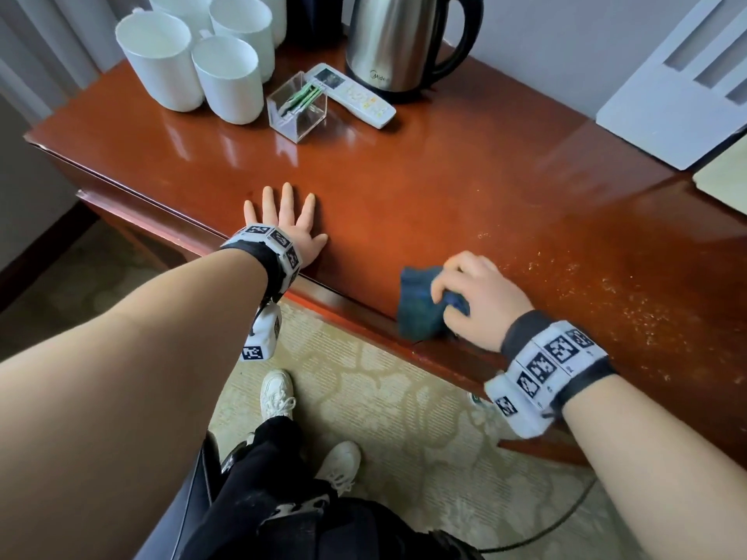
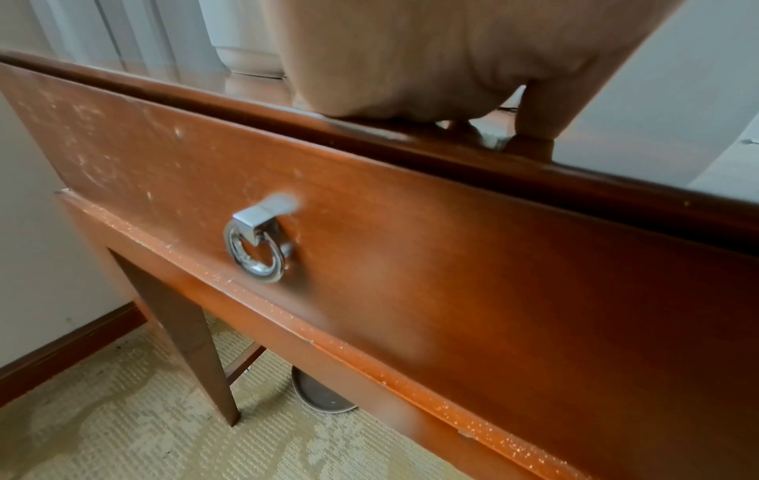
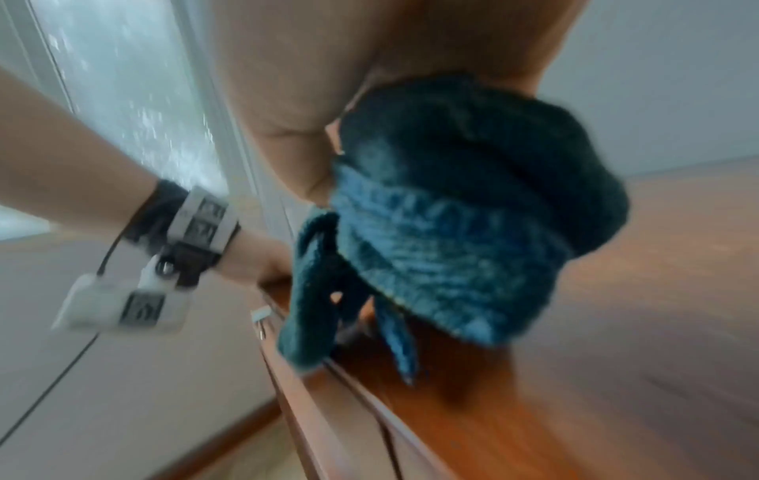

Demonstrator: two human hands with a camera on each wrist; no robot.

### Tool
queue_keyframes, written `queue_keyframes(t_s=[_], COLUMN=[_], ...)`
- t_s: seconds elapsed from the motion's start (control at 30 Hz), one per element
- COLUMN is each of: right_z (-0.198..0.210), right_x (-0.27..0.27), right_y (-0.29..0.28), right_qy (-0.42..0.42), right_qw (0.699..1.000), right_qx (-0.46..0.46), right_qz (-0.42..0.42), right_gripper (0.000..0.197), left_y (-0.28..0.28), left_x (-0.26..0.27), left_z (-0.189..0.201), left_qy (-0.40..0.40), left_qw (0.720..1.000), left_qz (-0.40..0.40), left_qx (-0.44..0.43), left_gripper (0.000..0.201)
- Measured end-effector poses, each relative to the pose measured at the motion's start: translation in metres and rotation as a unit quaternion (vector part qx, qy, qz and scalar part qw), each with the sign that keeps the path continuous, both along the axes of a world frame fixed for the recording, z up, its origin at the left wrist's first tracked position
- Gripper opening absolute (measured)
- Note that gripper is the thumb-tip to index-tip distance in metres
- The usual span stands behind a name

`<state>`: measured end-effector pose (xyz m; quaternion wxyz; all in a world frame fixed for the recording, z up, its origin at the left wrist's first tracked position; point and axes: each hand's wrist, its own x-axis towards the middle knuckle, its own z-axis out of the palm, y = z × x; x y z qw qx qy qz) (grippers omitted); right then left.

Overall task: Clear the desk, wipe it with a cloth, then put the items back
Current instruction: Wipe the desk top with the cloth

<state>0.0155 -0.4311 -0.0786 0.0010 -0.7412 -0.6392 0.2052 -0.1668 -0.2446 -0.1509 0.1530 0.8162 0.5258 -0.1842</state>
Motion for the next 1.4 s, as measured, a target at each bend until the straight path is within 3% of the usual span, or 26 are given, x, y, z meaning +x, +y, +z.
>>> queue_keyframes(t_s=[0.07, 0.2, 0.3, 0.43, 0.57, 0.67, 0.73, 0.9, 1.03, 1.17, 1.23, 1.3, 1.4], right_z=[-0.001, -0.028, -0.046, -0.045, -0.031, -0.021, -0.019, -0.047, -0.056, -0.048, -0.036, -0.019, 0.005], right_x=[-0.018, -0.072, -0.081, -0.048, -0.011, 0.004, 0.000, -0.040, -0.023, 0.021, 0.041, 0.057, 0.073], right_y=[0.023, 0.058, 0.047, 0.004, -0.028, -0.022, -0.006, 0.008, -0.029, -0.088, -0.113, -0.123, -0.108], right_qy=[0.020, 0.006, -0.051, -0.082, 0.001, 0.058, 0.038, -0.032, -0.029, -0.029, 0.022, 0.107, 0.258], right_qw=[0.997, 0.997, 0.992, 0.986, 0.994, 0.988, 0.983, 0.994, 0.984, 0.959, 0.947, 0.921, 0.834], right_qx=[0.074, -0.028, -0.027, -0.060, -0.105, -0.006, 0.064, -0.005, 0.052, -0.004, -0.022, 0.065, 0.233], right_qz=[-0.014, 0.076, 0.108, 0.134, -0.019, -0.145, -0.165, -0.107, -0.170, -0.281, -0.319, -0.369, -0.429], right_gripper=[0.027, 0.052, 0.047, 0.037, 0.028, 0.031, 0.036, 0.042, 0.032, 0.026, 0.021, 0.020, 0.029], left_y=[0.000, 0.000, 0.001, 0.002, 0.001, -0.001, -0.004, -0.034, -0.064, -0.088, -0.092, -0.093, -0.093], left_x=[0.000, 0.002, 0.002, 0.001, 0.001, 0.003, 0.007, 0.040, 0.075, 0.097, 0.100, 0.101, 0.101], left_z=[-0.001, 0.000, 0.001, 0.001, 0.002, 0.006, 0.009, 0.017, 0.018, 0.011, 0.008, 0.007, 0.009], left_qy=[-0.001, 0.004, 0.003, -0.002, -0.001, 0.004, 0.010, -0.033, -0.067, -0.038, -0.005, 0.013, 0.018], left_qw=[1.000, 1.000, 1.000, 1.000, 1.000, 1.000, 1.000, 0.997, 0.991, 0.989, 0.988, 0.987, 0.988], left_qz=[-0.001, 0.003, 0.002, -0.001, 0.000, 0.001, -0.005, -0.067, -0.108, -0.139, -0.150, -0.155, -0.151], left_qx=[0.005, 0.007, 0.001, -0.002, -0.002, -0.003, 0.001, -0.005, -0.033, -0.040, -0.032, -0.025, -0.033], left_gripper=[0.066, 0.065, 0.066, 0.067, 0.067, 0.067, 0.067, 0.061, 0.058, 0.062, 0.069, 0.072, 0.073])
